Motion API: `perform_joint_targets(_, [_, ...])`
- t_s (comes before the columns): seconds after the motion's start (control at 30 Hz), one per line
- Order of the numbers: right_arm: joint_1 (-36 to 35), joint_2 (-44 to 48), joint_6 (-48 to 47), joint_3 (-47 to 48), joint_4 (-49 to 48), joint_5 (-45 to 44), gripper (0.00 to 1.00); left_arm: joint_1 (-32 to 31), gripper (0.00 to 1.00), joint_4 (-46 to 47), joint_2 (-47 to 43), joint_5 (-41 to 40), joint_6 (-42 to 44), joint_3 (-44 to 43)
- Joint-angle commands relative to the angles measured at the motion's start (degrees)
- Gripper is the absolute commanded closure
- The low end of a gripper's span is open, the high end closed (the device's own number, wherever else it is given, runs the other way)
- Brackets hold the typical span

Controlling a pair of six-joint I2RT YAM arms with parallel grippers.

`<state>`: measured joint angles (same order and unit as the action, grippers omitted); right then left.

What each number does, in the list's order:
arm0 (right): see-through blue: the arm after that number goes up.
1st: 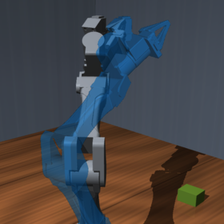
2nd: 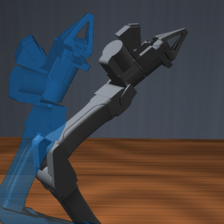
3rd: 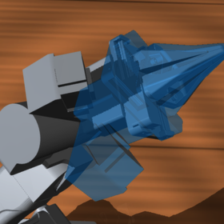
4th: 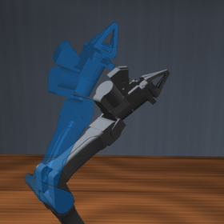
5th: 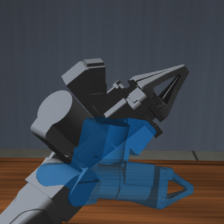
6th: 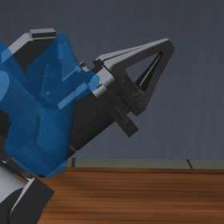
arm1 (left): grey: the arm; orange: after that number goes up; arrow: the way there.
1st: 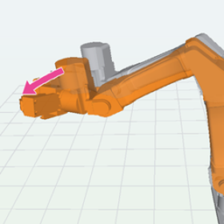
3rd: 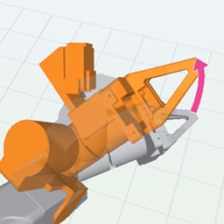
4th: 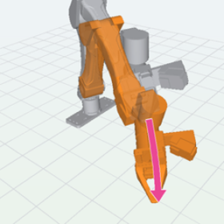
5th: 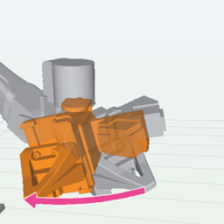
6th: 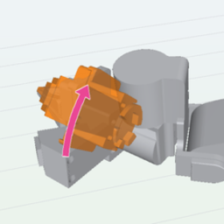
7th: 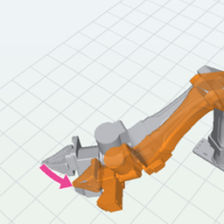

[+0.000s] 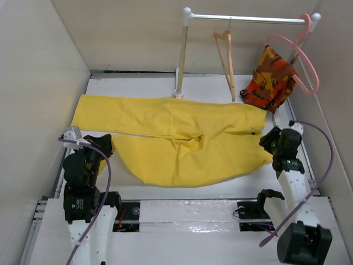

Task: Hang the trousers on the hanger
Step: Fold the trousers at the center of the board.

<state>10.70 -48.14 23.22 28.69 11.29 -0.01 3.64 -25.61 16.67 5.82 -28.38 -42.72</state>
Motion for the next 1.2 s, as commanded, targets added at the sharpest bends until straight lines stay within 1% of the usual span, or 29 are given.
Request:
perform_joint_targets(0.0, [1.08,8.46,5.58,-6.0,12.95,-3.61,0.5,-2.49,1.0,3.63,-1.11,-0.02,-0.09,-1.75])
perform_joint_targets(0.07, [1.08,10.43,9.1,-5.92,15.95,-5.42,0.51,-3.81,1.0,3.11,-1.29,-1.86,-0.1,-2.37])
perform_joint_targets(0.13, [1.08,10.0,12.54,-5.49,18.24,-8.59,0.49,-5.74,1.0,2.93,-1.37,-3.7,-0.1,-3.07])
perform_joint_targets(0.17, [1.08,9.21,13.77,-5.31,18.59,-9.65,0.5,-6.36,1.0,2.93,-1.37,-4.24,-0.1,-3.33])
perform_joint_targets(0.23, [1.08,5.89,17.63,-5.4,18.95,-11.93,0.5,-7.51,1.0,3.02,-1.46,-5.29,-0.01,-3.77])
perform_joint_targets(0.33, [1.08,0.88,23.08,-4.78,19.91,-15.8,0.52,-9.09,1.0,2.58,-1.81,-9.41,0.34,-4.74])
perform_joint_targets(0.37, [1.69,-0.1,25.01,-4.52,20.09,-16.68,0.55,-9.87,1.0,2.23,-1.9,-10.21,0.61,-5.52])
perform_joint_targets(0.5, [1.69,-2.75,26.95,-3.99,20.61,-17.47,0.58,-10.93,1.0,1.35,-2.08,-14.08,1.75,-6.76])
perform_joint_targets(0.53, [1.69,-2.84,27.31,-3.9,20.53,-17.74,0.61,-10.93,1.0,1.35,-2.25,-15.04,1.84,-6.85])
perform_joint_targets(0.67, [2.22,-5.11,27.14,-5.04,15.88,-17.39,0.63,-10.93,1.0,1.35,-2.69,-15.05,1.84,-6.06])
perform_joint_targets(0.73, [2.83,-8.36,26.53,-4.78,13.24,-16.86,0.64,-10.93,1.0,1.17,-3.04,-15.75,1.93,-5.71])
perform_joint_targets(0.77, [2.84,-9.5,25.65,-4.52,12.54,-16.6,0.71,-10.93,1.0,0.82,-3.13,-16.1,1.84,-5.71])
perform_joint_targets(0.8, [2.84,-11.6,24.43,-4.26,11.4,-16.51,0.76,-10.93,1.0,0.82,-3.22,-16.28,1.93,-5.53])
perform_joint_targets(0.83, [3.62,-12.23,23.63,-3.12,11.65,-16.34,0.84,-10.93,1.0,0.73,-3.31,-16.81,1.93,-5.45])
perform_joint_targets(0.87, [4.32,-12.5,23.01,-2.24,12.09,-16.34,0.99,-10.93,1.0,0.82,-3.31,-16.99,1.93,-5.27])
perform_joint_targets(0.9, [4.33,-12.16,22.4,-1.28,14.79,-17.55,1.0,-10.93,1.0,0.91,-3.22,-17.16,1.93,-5.27])
perform_joint_targets(0.97, [4.33,-7.6,22.13,1.96,18.31,-19.75,1.0,-10.93,1.0,1.17,-3.48,-17.69,1.93,-5.18])
perform_joint_targets(1.0, [4.33,-5.23,21.78,3.2,22.16,-22.29,1.0,-10.93,1.0,1.08,-3.66,-18.13,1.93,-5.27])
perform_joint_targets(1.03, [4.85,-0.16,21.25,4.61,23.94,-23.62,1.0,-10.93,1.0,0.91,-3.75,-20.13,1.84,-5.88])
perform_joint_targets(1.13, [5.47,6.89,19.15,11.72,31.23,-26.79,1.0,-12.33,1.0,-0.06,-4.01,-24.79,1.58,-7.37])
perform_joint_targets(1.17, [5.47,7.53,18.53,16.09,35.17,-27.93,1.0,-12.34,1.0,-0.32,-4.18,-25.68,1.49,-7.64])
